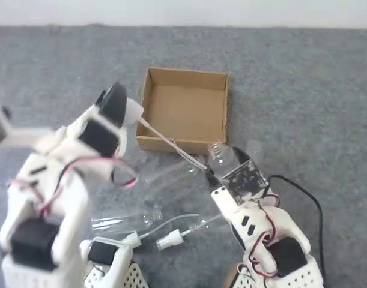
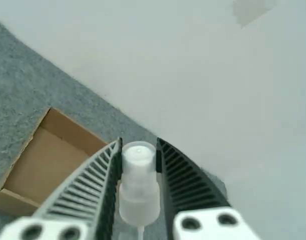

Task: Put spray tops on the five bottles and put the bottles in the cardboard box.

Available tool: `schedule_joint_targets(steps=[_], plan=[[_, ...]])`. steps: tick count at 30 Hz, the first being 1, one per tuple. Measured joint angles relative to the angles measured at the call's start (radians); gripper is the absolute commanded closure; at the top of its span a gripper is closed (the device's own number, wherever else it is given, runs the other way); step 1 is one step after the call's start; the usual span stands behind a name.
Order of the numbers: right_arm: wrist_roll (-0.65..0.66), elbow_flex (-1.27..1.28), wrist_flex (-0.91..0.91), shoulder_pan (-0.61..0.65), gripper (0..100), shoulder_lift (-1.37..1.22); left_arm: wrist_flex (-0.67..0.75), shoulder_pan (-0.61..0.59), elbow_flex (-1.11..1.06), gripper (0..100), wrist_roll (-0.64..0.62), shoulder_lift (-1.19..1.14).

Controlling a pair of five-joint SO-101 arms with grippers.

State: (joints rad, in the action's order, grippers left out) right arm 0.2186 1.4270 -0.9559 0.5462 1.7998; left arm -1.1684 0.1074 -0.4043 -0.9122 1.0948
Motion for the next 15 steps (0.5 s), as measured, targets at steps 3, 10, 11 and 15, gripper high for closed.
schedule_joint_targets(steps=[3, 10, 11, 15], plan=[[0.002, 0.0, 0.003, 0.026, 88.1, 0.002, 0.055, 0.0, -0.08, 99, 0.0, 0.12], [0.003, 0.002, 0.048, 0.051, 88.1, 0.002, 0.215, 0.0, -0.342, 99, 0.0, 0.338], [0.008, 0.002, 0.054, 0.051, 88.1, 0.002, 0.221, 0.0, -0.362, 99, 0.0, 0.365], [0.075, 0.005, 0.063, 0.051, 88.1, 0.002, 0.226, 0.0, -0.399, 99, 0.0, 0.439]])
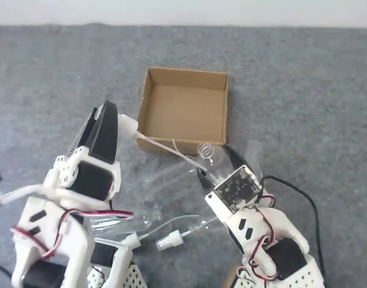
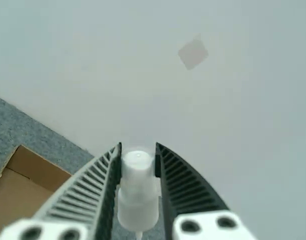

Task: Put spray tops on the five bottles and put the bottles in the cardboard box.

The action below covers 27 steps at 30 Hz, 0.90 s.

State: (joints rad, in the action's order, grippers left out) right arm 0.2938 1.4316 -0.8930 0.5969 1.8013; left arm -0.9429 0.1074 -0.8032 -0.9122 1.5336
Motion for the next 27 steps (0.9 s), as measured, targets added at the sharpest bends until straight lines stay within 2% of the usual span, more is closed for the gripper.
schedule_joint_targets(steps=[14, 27], plan=[[0.081, 0.041, 0.038, 0.0, 88.1, -0.002, 0.172, 0.0, -0.16, 99, 0.0, 0.017], [0.081, 0.041, 0.041, -0.002, 88.1, -0.002, 0.181, -0.054, -0.163, 99, 0.0, 0.035]])
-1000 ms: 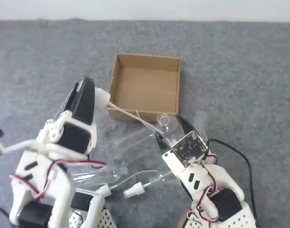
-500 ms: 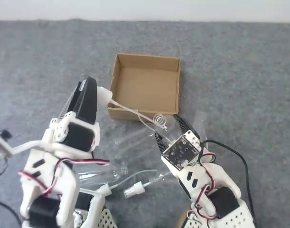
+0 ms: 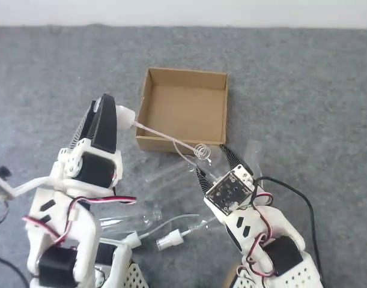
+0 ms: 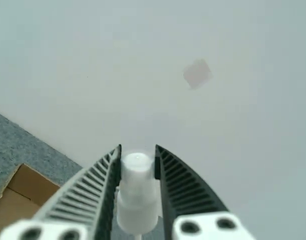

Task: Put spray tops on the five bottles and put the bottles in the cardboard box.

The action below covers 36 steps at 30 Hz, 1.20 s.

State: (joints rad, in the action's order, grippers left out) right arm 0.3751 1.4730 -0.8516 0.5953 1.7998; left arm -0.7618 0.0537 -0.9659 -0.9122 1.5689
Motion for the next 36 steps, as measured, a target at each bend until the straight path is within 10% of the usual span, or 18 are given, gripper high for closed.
schedule_joint_targets(steps=[36], plan=[[0.0, 0.014, 0.025, -0.003, 88.1, 0.002, 0.075, 0.023, -0.11, 99, 0.02, 0.014]])
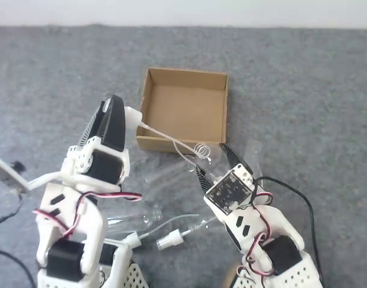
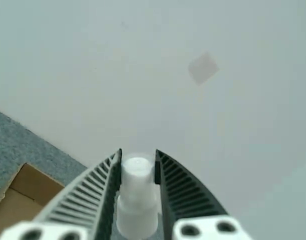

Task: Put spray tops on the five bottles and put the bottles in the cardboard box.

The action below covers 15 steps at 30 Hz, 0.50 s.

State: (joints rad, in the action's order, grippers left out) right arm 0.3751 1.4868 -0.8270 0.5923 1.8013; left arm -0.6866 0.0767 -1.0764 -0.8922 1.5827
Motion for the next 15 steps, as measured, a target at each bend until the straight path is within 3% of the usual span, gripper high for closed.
schedule_joint_targets(steps=[15], plan=[[0.0, 0.0, 0.0, 0.0, 88.1, 0.0, 0.044, 0.126, -0.081, 99, 0.049, -0.003]])
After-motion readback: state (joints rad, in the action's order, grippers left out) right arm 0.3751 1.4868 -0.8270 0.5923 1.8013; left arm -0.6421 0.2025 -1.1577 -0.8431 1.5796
